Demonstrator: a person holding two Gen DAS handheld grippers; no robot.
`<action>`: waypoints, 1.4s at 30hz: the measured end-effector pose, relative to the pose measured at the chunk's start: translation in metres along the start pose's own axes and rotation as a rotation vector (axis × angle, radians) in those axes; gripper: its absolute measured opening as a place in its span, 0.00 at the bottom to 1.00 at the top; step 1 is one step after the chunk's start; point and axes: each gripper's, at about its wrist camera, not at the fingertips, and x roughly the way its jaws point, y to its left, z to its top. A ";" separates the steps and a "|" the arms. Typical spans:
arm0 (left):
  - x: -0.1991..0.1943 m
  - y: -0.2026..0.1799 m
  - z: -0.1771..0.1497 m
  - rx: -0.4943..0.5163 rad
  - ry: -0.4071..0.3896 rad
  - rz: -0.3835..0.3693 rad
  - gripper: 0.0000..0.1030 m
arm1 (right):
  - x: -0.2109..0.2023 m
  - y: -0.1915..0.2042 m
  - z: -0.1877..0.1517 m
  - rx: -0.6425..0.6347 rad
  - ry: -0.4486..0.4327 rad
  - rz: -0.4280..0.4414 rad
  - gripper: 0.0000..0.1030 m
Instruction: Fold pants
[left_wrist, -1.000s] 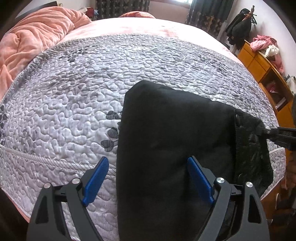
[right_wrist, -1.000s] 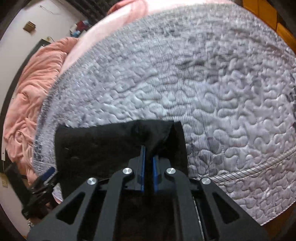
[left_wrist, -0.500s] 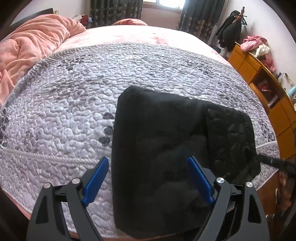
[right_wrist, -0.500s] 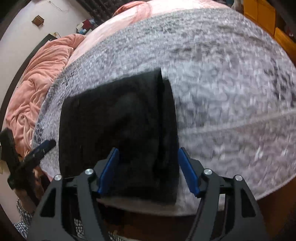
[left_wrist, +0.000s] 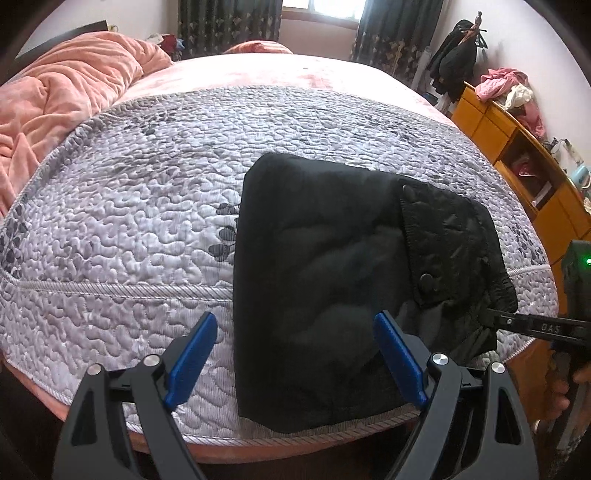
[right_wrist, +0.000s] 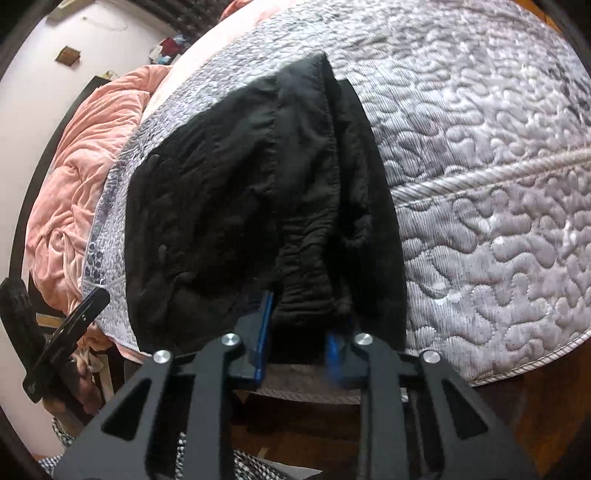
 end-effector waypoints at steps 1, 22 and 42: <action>-0.001 -0.001 0.000 0.004 -0.004 0.002 0.84 | -0.005 0.002 0.000 -0.008 -0.006 -0.001 0.21; 0.018 0.021 0.002 -0.032 0.072 0.012 0.85 | -0.020 0.010 0.003 -0.110 -0.052 -0.119 0.51; 0.086 0.078 0.008 -0.197 0.324 -0.381 0.86 | 0.012 -0.064 0.039 0.079 0.063 0.201 0.78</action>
